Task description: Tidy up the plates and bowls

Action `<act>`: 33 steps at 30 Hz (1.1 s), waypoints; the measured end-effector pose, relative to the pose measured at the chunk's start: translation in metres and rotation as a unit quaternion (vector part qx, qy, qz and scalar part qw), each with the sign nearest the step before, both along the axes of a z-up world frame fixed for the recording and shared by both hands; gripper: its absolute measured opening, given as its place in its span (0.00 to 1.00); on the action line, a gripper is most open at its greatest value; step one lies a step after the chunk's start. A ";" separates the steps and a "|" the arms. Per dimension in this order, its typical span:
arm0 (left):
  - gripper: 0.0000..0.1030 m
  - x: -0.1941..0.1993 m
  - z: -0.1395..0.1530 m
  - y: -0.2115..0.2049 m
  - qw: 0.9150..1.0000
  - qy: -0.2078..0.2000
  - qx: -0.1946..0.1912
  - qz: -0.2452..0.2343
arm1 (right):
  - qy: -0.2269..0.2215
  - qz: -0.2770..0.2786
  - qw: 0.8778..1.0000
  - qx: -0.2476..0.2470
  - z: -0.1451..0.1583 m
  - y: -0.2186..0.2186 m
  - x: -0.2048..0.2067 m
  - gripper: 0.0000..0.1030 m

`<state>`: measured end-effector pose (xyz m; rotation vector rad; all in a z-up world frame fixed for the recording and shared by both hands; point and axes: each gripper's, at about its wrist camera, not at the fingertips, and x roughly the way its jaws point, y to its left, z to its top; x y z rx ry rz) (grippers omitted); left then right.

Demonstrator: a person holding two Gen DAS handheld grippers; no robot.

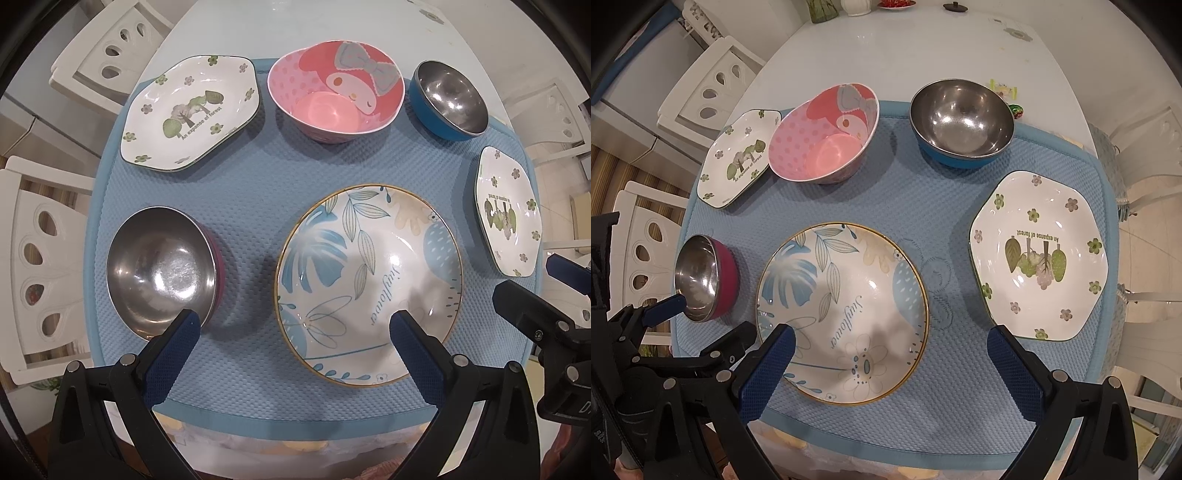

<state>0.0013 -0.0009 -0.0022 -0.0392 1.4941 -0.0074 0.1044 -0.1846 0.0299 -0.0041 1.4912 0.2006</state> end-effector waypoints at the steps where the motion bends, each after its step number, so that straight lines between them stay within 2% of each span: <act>1: 0.99 0.000 0.000 0.000 1.000 -0.002 0.001 0.000 | 0.000 0.000 1.000 0.000 0.000 0.000 0.000 1.00; 18: 0.99 0.000 -0.001 0.000 1.000 0.001 0.016 0.000 | 0.009 -0.003 1.000 0.006 -0.004 0.002 0.001 1.00; 29: 0.99 0.001 -0.002 0.003 0.999 0.030 0.012 0.004 | 0.010 0.000 1.000 0.008 -0.005 0.003 0.002 1.00; 33: 0.99 0.001 0.000 0.003 1.000 0.017 0.012 0.005 | 0.011 -0.001 1.000 0.007 -0.005 0.002 0.002 1.00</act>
